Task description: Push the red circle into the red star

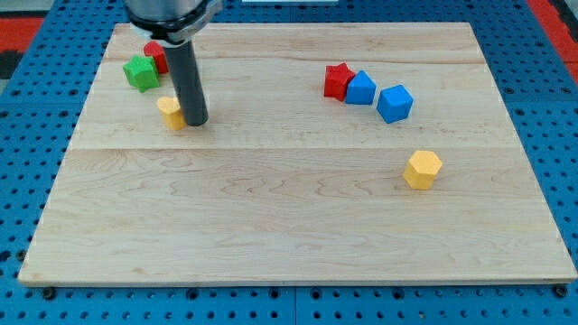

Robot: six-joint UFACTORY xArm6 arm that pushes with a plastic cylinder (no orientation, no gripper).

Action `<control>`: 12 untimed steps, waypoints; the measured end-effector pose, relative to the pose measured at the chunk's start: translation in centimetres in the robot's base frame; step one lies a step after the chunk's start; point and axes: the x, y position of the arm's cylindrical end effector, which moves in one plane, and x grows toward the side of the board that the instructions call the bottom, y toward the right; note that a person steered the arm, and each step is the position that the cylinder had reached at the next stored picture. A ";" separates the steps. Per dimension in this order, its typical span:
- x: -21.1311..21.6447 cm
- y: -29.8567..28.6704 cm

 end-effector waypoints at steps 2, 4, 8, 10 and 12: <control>2.6 -13.6; -11.5 -16.4; -17.6 -7.1; -16.0 9.8; -11.4 16.3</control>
